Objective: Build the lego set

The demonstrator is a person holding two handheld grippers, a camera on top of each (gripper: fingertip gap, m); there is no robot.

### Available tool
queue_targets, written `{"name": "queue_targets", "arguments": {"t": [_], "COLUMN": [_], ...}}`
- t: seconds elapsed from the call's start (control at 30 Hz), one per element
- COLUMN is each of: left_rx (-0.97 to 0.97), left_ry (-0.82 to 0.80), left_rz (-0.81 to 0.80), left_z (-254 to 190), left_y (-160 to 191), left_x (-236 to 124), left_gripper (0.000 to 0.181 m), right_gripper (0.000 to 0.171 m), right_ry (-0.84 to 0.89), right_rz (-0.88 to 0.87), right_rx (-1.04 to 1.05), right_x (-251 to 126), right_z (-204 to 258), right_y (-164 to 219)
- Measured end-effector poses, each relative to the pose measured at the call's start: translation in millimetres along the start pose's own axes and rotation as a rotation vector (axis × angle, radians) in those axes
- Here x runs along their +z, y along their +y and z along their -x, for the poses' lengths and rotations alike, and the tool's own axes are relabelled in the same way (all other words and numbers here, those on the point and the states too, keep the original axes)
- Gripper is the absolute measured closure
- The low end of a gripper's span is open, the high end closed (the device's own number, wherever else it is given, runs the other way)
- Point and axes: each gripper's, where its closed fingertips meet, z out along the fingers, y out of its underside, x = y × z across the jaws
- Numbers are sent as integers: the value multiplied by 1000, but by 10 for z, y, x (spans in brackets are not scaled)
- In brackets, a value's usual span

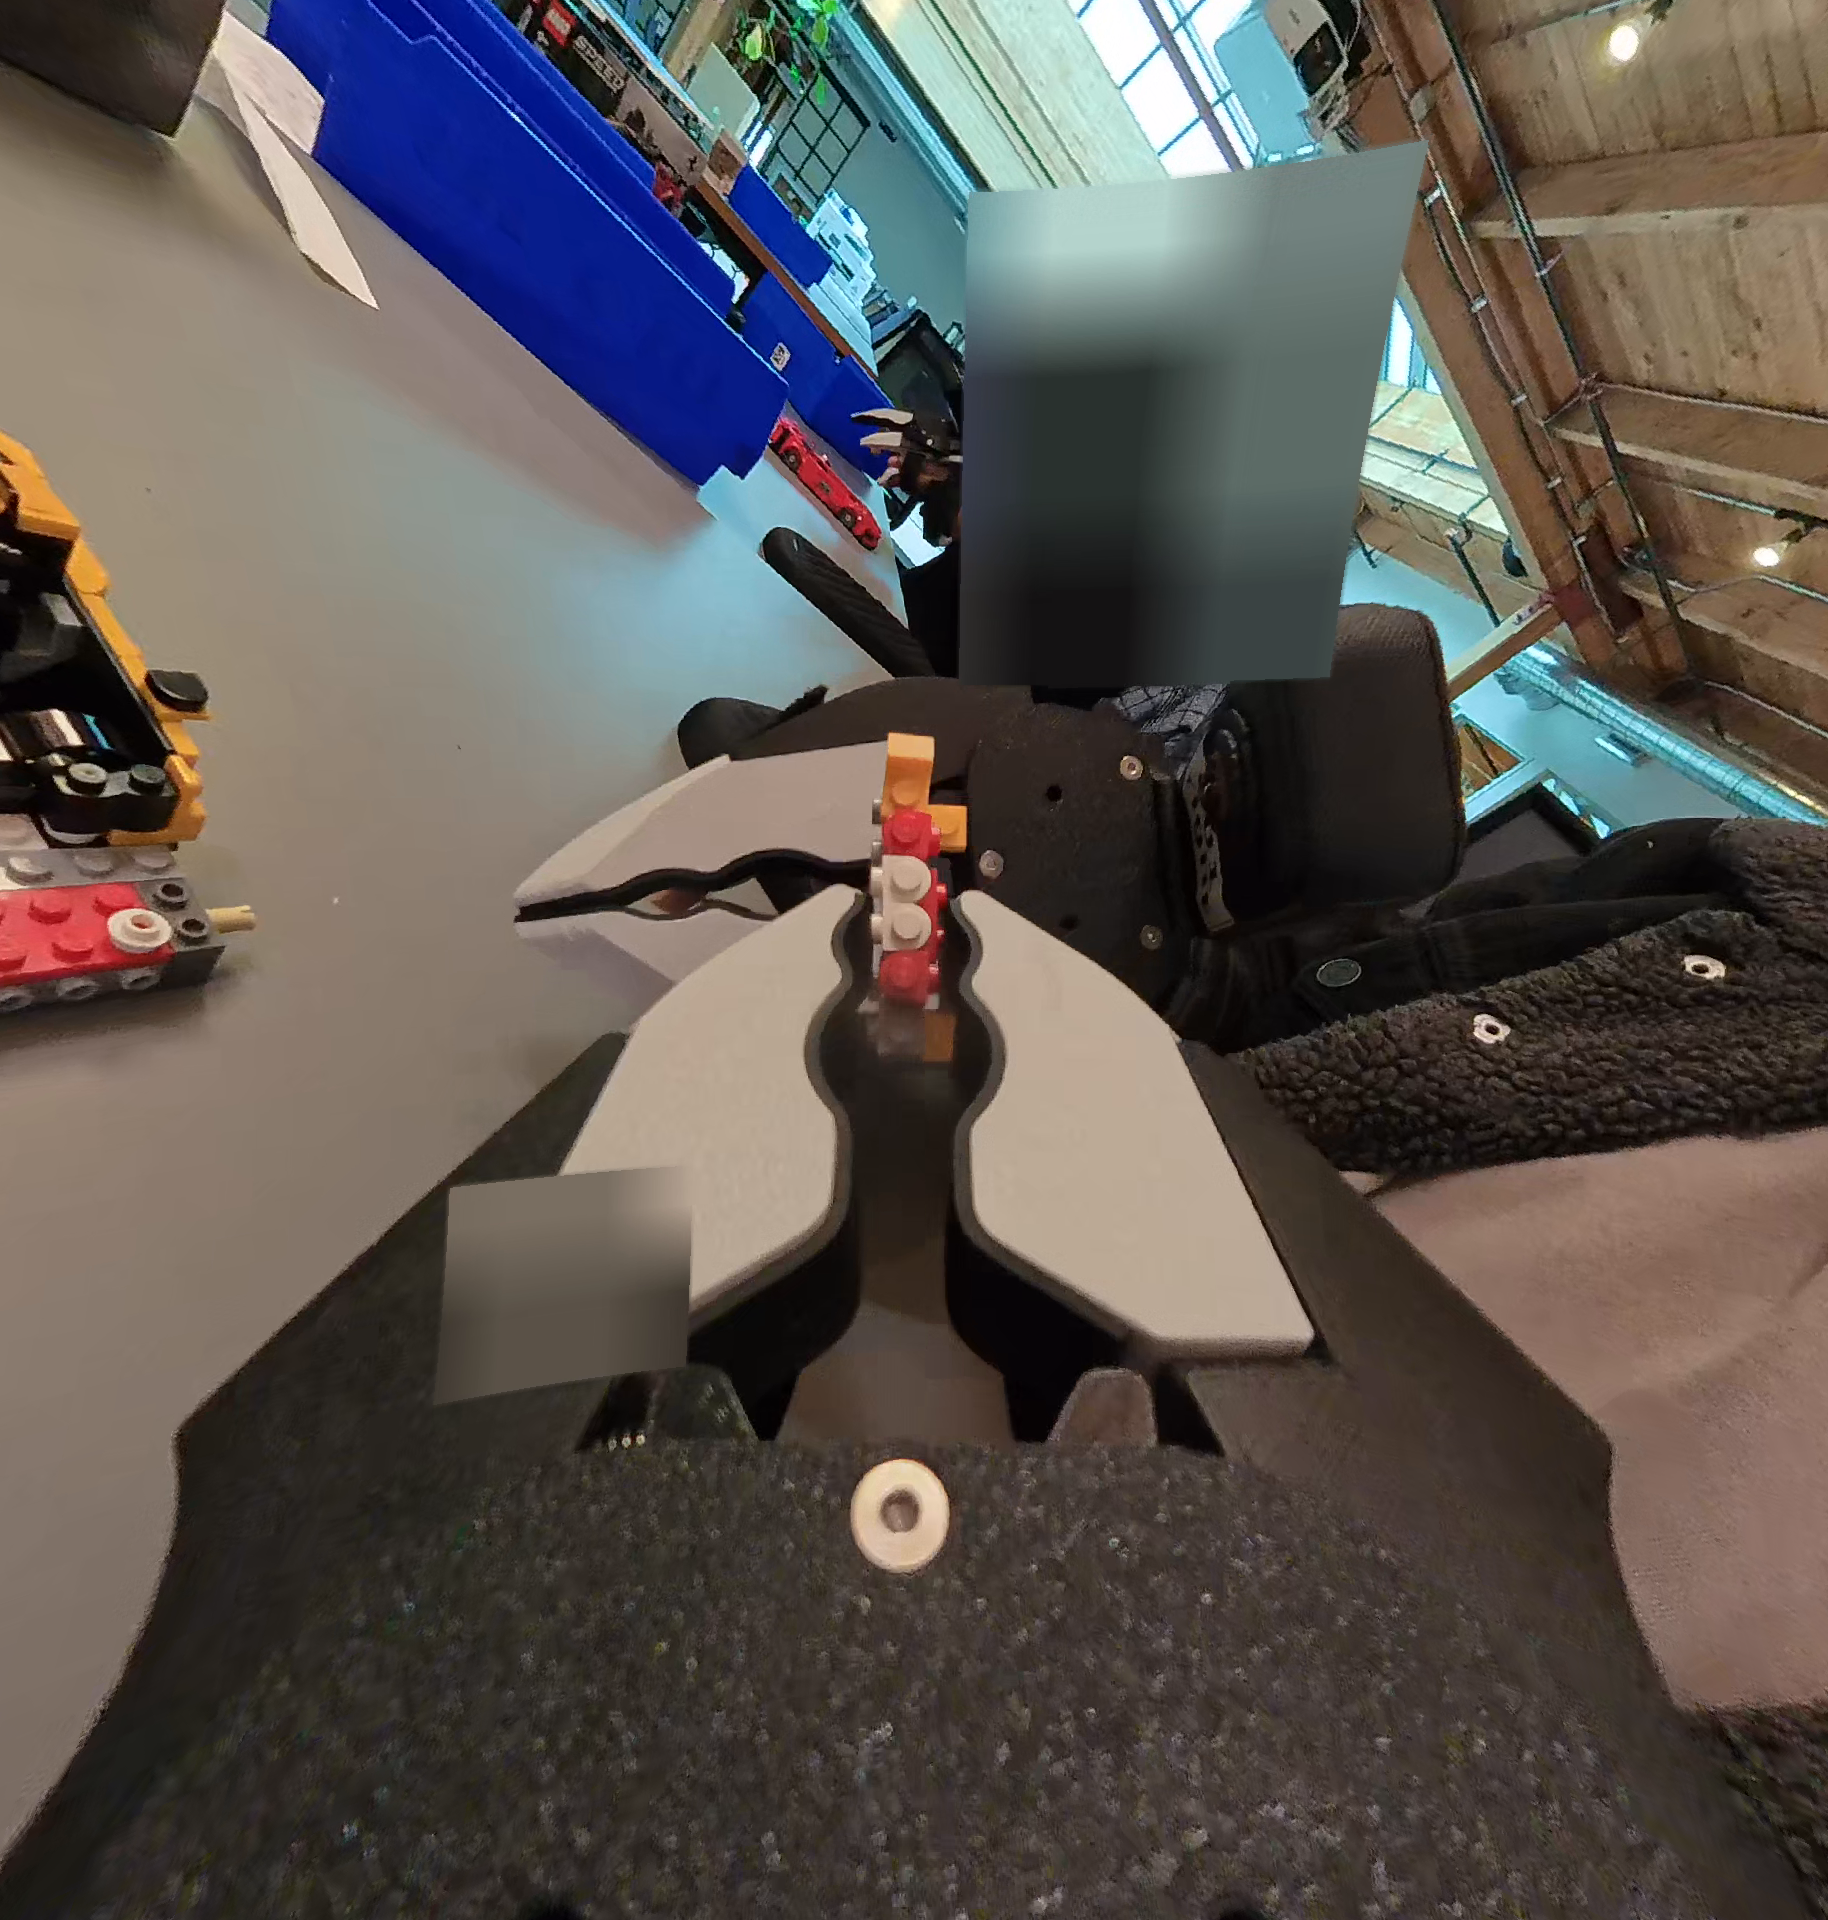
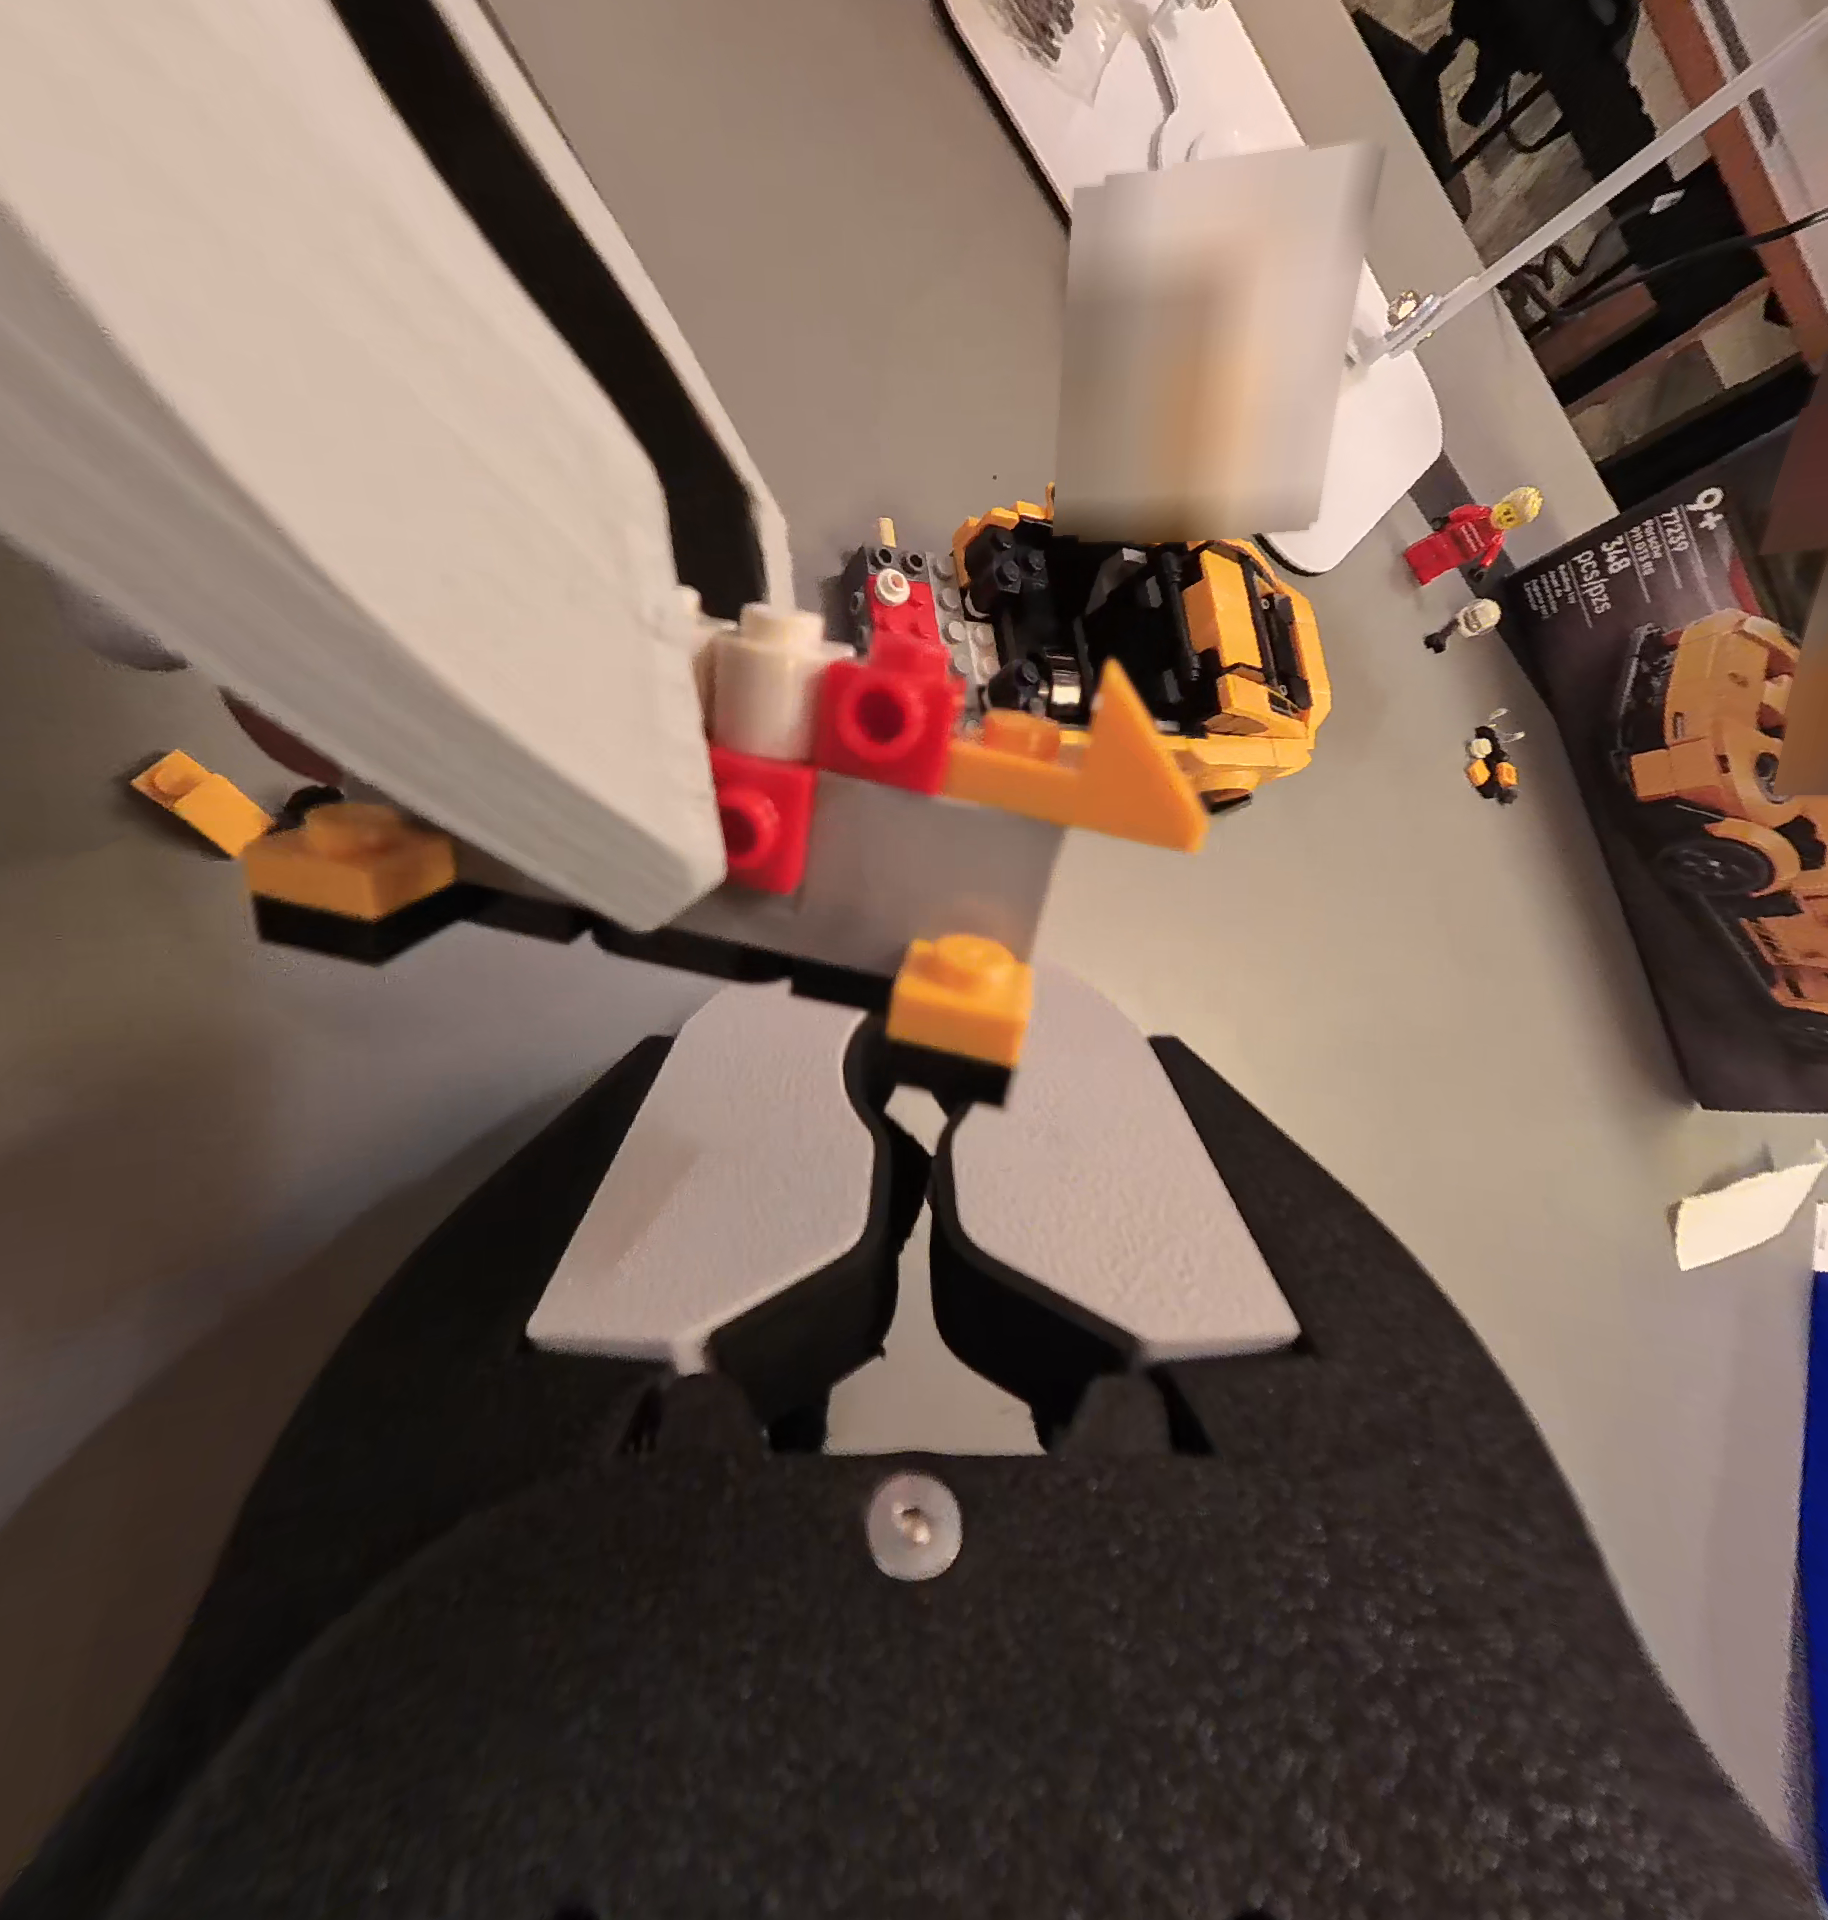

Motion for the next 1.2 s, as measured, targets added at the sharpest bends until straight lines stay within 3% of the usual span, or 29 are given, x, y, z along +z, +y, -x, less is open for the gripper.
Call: {"name": "queue_targets", "arguments": {"t": [0.87, 1.2], "left_rx": [36, -75], "left_ry": [-14, 109], "left_rz": [89, 117], "left_z": [22, -77], "left_y": [145, 195], "left_x": [45, 39], "left_gripper": [169, 169], "right_gripper": [171, 171], "right_ry": [-9, -23], "right_rz": [17, 18], "right_rx": [-16, -25], "right_x": [-43, -69], "right_z": [-11, 22], "right_y": [29, 39]}}
